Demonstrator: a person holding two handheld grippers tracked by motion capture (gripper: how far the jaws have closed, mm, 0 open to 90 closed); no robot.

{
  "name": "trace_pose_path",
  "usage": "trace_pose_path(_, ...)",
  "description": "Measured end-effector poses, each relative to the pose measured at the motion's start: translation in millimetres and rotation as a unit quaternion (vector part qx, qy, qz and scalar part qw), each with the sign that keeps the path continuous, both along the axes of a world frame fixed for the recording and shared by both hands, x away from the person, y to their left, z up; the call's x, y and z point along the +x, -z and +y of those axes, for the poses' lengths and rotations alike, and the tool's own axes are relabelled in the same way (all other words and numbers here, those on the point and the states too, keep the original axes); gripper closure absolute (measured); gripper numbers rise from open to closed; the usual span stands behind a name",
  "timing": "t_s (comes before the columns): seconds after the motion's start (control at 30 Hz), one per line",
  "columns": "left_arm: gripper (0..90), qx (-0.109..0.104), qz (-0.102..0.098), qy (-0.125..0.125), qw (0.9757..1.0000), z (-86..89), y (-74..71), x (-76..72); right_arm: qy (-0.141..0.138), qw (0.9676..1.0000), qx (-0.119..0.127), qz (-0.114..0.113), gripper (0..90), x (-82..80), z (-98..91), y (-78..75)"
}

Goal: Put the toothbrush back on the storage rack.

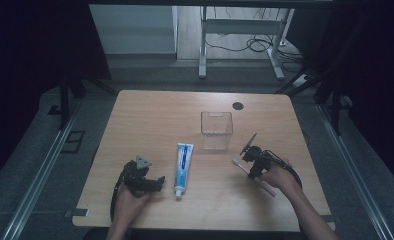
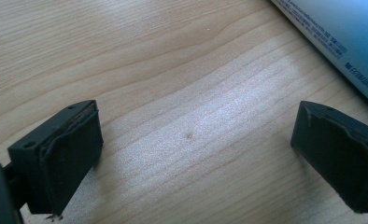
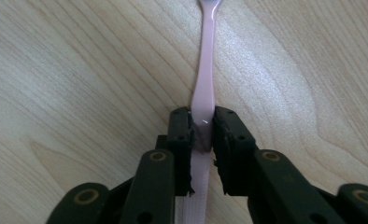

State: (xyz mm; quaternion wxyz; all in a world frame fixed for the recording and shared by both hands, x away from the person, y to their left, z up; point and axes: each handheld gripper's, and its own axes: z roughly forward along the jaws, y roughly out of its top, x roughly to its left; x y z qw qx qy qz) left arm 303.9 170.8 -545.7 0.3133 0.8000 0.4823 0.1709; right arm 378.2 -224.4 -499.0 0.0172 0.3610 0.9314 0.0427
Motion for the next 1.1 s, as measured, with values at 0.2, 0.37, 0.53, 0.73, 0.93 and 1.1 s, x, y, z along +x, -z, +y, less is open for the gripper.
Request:
trace_pose_path(0.2, 2.3, 0.000, 0.000, 0.000, 1.0000, 0.0, 0.0, 0.0, 0.011, 0.9998, 0.004, 0.014, 78.0, 3.7, -0.6, 0.1)
trace_pose_path(0.37, 2.2, 0.000, 0.000, 0.000, 1.0000, 0.0, 0.0, 0.0, 0.010, 0.9998, 0.008, 0.014, 78.2, 3.6, -2.4, 0.0)
trace_pose_path(0.53, 2.2, 0.000, 0.000, 0.000, 1.0000, 0.0, 0.0, 0.0, 0.006, 0.9997, 0.022, 0.006, 78.2, 1.2, -6.0, -2.6)
trace_pose_path(0.73, 2.3, 0.000, 0.000, 0.000, 1.0000, 0.0, 0.0, 0.0, 0.006, 0.9995, 0.029, -0.006, 78.2, -2.0, -7.7, -9.4)
trace_pose_path(0.93, 2.3, 0.001, 0.001, 0.001, 1.0000, 0.2, -0.2, 0.0, 0.002, 0.9988, 0.044, -0.020, 78.2, -5.5, -10.0, -21.1)
trace_pose_path(1.1, 2.2, 0.003, 0.001, 0.002, 1.0000, 0.4, -0.3, 0.0, 0.006, 0.9975, 0.063, -0.032, 78.2, -7.9, -13.2, -30.9)
